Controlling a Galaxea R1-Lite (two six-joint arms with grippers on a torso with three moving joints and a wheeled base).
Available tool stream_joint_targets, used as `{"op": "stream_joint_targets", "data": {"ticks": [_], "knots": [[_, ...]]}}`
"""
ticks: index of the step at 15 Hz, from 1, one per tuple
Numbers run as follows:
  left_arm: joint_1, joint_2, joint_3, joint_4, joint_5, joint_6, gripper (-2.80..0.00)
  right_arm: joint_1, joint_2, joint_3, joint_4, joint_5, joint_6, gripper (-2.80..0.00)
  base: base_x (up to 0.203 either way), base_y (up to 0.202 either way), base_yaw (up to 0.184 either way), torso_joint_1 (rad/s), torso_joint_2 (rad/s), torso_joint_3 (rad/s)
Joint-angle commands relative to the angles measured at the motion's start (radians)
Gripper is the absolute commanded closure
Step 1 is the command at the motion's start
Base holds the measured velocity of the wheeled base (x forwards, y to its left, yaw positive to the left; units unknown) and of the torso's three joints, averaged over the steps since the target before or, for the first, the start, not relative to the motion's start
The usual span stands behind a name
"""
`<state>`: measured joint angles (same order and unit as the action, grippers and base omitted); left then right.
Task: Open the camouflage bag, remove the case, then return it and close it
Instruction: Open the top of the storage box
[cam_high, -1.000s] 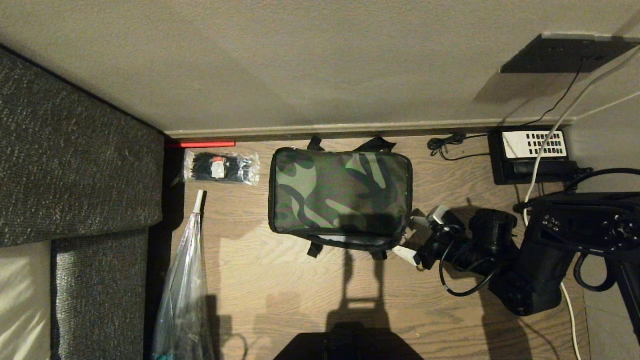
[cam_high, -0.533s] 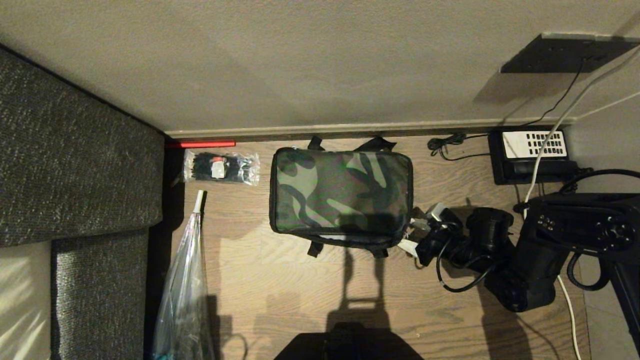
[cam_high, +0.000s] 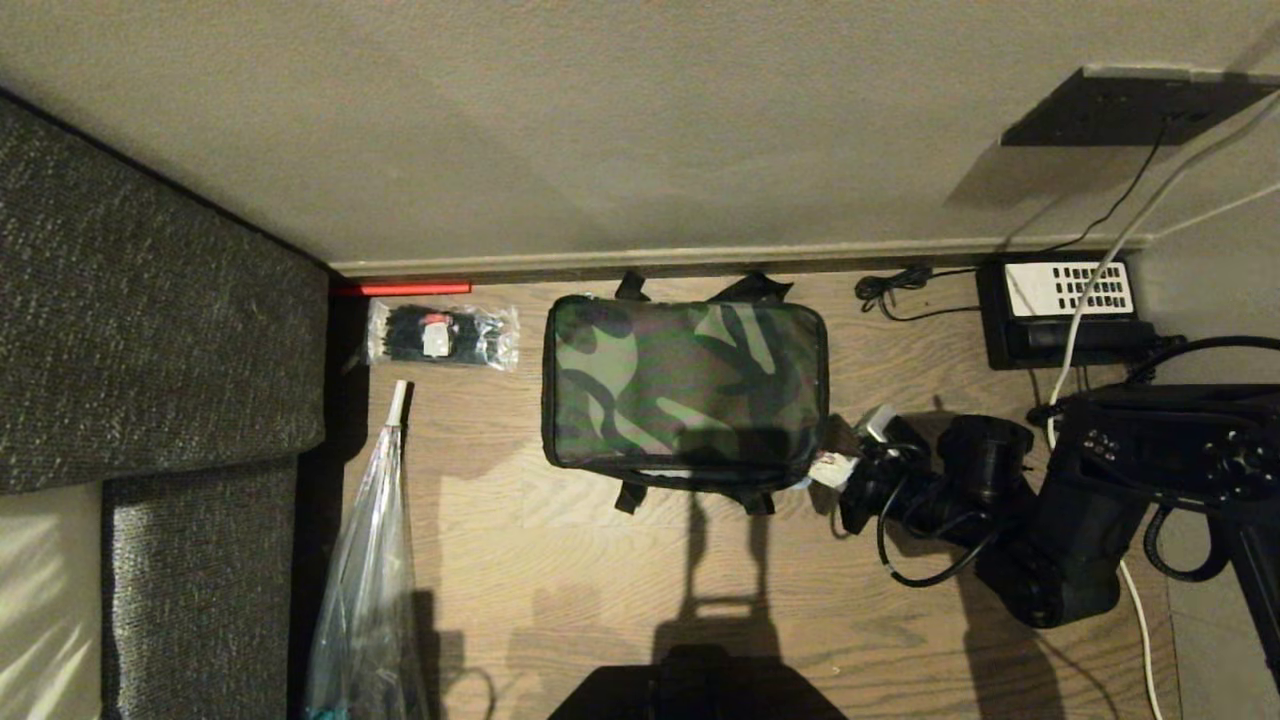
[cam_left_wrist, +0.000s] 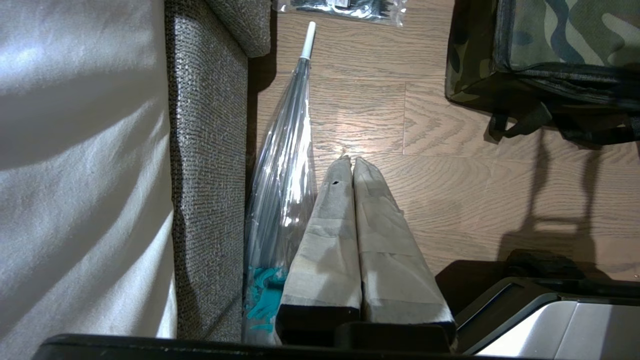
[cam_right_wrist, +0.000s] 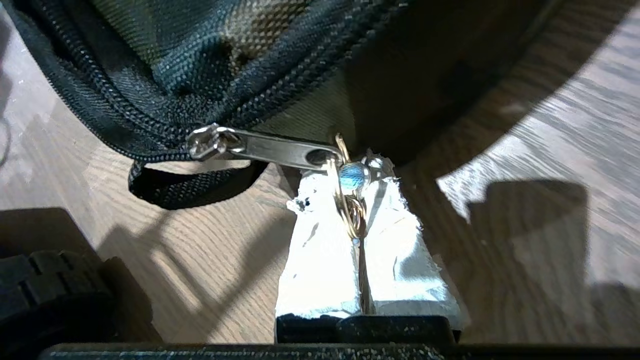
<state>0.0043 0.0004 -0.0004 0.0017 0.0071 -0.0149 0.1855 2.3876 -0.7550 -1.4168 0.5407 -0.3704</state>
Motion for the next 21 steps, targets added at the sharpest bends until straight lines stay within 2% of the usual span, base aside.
{"op": "stream_joint_targets", "data": {"ticks": [1,9,21], "knots": [[0.000,-0.002,0.003,0.000,0.001,0.000,0.00,0.000,-0.029,0.035,-0.007,0.004,-0.001,0.00,0.000,0.000,0.000,0.000,0.00,0.000],[0.000,-0.002,0.003,0.000,0.001,0.000,0.00,0.000,-0.113,0.069,0.000,0.010,0.062,0.00,0.000,0.000,0.000,0.000,0.00,0.000],[0.000,-0.002,0.003,0.000,0.001,-0.002,0.00,-0.039,-0.112,0.049,-0.001,0.015,0.054,0.00,0.000,0.000,0.000,0.000,0.00,0.000]]}}
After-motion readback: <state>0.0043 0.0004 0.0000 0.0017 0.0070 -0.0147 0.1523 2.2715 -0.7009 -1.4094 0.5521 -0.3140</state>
